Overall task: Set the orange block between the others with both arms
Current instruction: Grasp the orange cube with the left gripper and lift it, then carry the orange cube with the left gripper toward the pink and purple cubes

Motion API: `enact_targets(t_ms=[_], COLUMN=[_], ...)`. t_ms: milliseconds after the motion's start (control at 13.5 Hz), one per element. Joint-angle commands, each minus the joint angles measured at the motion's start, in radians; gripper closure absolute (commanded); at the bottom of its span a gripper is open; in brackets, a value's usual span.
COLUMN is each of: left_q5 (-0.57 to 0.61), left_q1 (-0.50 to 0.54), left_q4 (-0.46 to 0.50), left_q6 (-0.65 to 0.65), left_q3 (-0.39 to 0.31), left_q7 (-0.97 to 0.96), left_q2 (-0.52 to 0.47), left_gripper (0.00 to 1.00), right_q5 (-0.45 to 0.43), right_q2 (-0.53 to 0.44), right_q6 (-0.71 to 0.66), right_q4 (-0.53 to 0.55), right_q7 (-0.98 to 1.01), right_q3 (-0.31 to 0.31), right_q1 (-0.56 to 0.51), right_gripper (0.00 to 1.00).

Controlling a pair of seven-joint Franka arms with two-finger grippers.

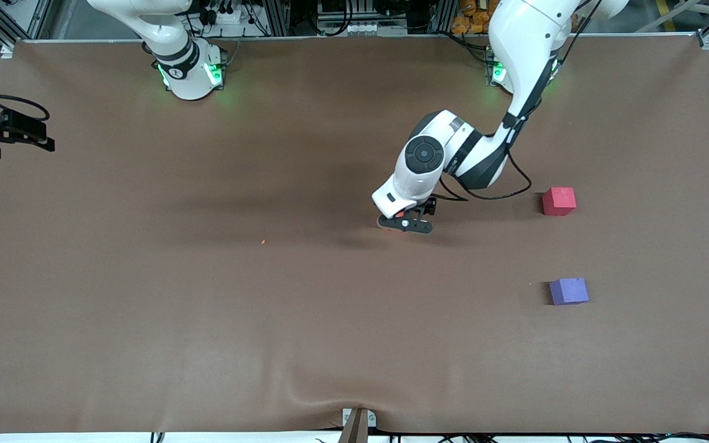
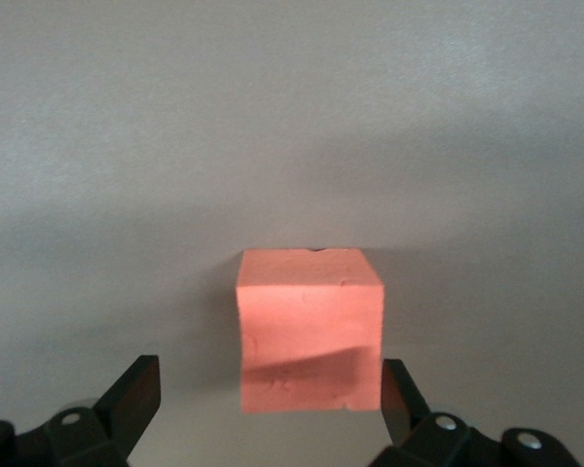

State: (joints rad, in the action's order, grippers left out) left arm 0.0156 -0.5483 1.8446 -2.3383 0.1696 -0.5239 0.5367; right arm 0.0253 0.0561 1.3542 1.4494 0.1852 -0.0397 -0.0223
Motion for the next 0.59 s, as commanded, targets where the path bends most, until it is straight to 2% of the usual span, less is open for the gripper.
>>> enact_targets(t_ms=[0,74,148,296,370,517], left_q5=[-0.014,-0.013,-0.009,-0.008,-0.006,-0.005], left_q1=[-0.009,-0.009,-0.009,-0.016,-0.018,-0.019], left_q4=[-0.050,-0.050,-0.051,-0.065,-0.077,-0.093], left_q6=[-0.003,-0.003,-0.003,-0.003,-0.004,-0.004], left_q3=[-0.001,-0.001,-0.001,-0.001,-0.001,-0.002], left_q7=[-0.004,-0.004,-0.002,-0.002,-0.002,-0.002], left_q2=[0.045,0.049,0.060,0.078,0.089,0.106], left_gripper=[0.00,0.00,0.05,0.36,0.58,0.93], right_q5=[-0.019,-0.021,-0.021,-0.043,-0.048,-0.047], right_q2=[-0.018,-0.018,-0.018,-0.016,-0.015,-0.015], right_q6=[0.014,0.014,0.014,0.014,0.014,0.013], right_q4=[0.017,0.017,0.017,0.017,0.017,0.017], right_q7=[0.017,0.019,0.019,0.020,0.023,0.025], right_q3=[0.000,-0.009,-0.011,-0.016,-0.017,-0.019], right_q1=[-0.010,-0.005,-0.005,-0.002,0.002,0.002], right_gripper=[0.00,0.00,0.00,0.00,0.00,0.00])
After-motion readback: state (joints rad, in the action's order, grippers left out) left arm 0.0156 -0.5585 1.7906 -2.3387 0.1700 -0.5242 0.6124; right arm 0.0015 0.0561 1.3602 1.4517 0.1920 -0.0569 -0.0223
